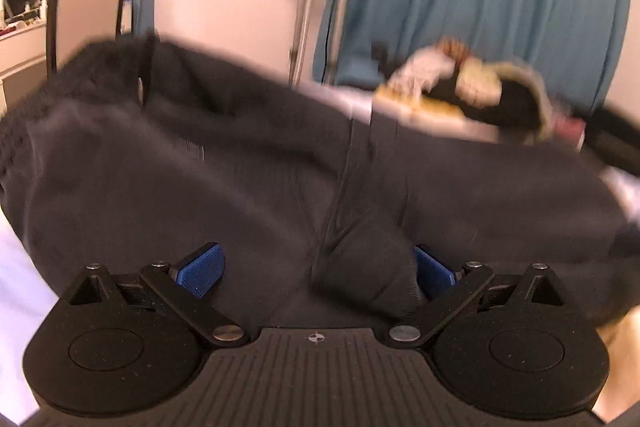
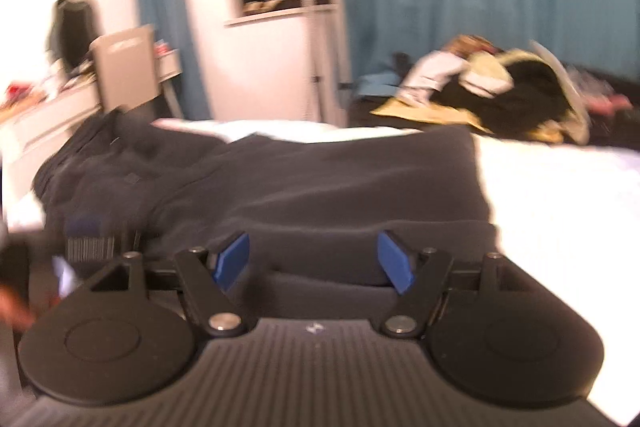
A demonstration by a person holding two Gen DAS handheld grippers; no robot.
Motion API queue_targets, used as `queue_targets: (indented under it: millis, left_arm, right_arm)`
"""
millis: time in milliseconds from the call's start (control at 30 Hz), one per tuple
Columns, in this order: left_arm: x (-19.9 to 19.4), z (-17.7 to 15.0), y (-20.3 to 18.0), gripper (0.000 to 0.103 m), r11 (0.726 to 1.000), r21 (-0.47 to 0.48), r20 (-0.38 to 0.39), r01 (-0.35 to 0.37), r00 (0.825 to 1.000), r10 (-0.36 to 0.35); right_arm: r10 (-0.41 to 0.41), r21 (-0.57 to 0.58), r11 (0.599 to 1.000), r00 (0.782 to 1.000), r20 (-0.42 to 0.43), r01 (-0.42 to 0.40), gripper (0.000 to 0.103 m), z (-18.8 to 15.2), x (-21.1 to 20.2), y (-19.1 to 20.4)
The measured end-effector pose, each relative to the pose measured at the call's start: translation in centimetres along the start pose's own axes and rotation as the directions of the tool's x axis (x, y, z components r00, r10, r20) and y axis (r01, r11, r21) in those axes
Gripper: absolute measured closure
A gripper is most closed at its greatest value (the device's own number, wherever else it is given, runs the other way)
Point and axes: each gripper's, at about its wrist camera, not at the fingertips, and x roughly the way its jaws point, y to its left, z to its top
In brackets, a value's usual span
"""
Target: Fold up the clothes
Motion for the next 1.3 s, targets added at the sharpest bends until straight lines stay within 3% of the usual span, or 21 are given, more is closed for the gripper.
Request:
queue_targets:
  millis: [200, 400, 600, 733, 800, 867, 967, 1033, 1133, 1300]
  left_arm:
    - [-0.1, -0.2, -0.6, 0.002, 0.999, 0.025, 0.008, -0.029, 1.000, 0.028]
    - [-0.5, -0.2, -1.4, 0.002, 0.996, 0.071, 0.029, -0.056, 0.998, 0.055]
    - [-0.7, -0.2, -1.7, 0.002, 0.995, 0.085, 0.034, -0.061, 0.998, 0.058]
    - [-1.5, 0.2, -1.5, 0.002, 0.997, 0.062, 0.070, -0.042, 0.997, 0.038]
    - [-2.6, 0.7, -1.1, 0.002, 1.000, 0.024, 0.119, -0.017, 0.993, 0.014]
    - [-4.1, 1.3, -0.4, 0.002, 0.998, -0.048, 0.181, 0.033, 0.983, -0.024]
    - [-5.6, 2.1, 0.9, 0.002, 0.963, -0.177, 0.253, 0.201, 0.955, -0.153]
    - [-4.9, 2.4, 1.4, 0.003, 0.919, -0.245, 0.234, 0.310, 0.938, -0.254]
    - [-2.8, 2.1, 1.3, 0.009, 0.866, -0.301, 0.181, 0.400, 0.915, -0.360]
    - [0.8, 1.4, 0.8, 0.016, 0.857, -0.356, 0.025, 0.372, 0.921, -0.390]
  right_arm:
    - [-0.029, 0.221, 0.975, 0.999, 0.030, 0.022, 0.027, 0.7, 0.1, -5.5]
    - [-0.016, 0.424, 0.906, 1.000, 0.000, 0.015, 0.027, 1.0, 0.4, -9.8]
    - [-0.025, 0.457, 0.889, 0.999, -0.029, 0.036, 0.022, 1.2, 1.0, -11.6]
    - [-0.017, 0.419, 0.906, 0.993, -0.116, 0.064, 0.022, 0.3, 3.3, -12.5]
    - [-0.001, 0.433, 0.899, 0.988, -0.154, 0.068, 0.022, -0.5, 4.5, -13.0]
    - [0.026, 0.502, 0.863, 0.986, -0.166, 0.062, 0.022, -1.4, 5.0, -13.7]
    - [0.070, 0.581, 0.813, 0.984, -0.162, 0.038, 0.022, -1.8, 5.1, -14.1]
    - [0.095, 0.588, 0.809, 0.983, -0.158, 0.016, 0.022, -1.7, 5.0, -13.8]
    - [0.116, 0.572, 0.820, 0.980, -0.162, -0.002, 0.022, -1.5, 5.1, -13.0]
    - [0.130, 0.592, 0.806, 0.978, -0.163, -0.008, 0.022, -1.6, 5.1, -13.2]
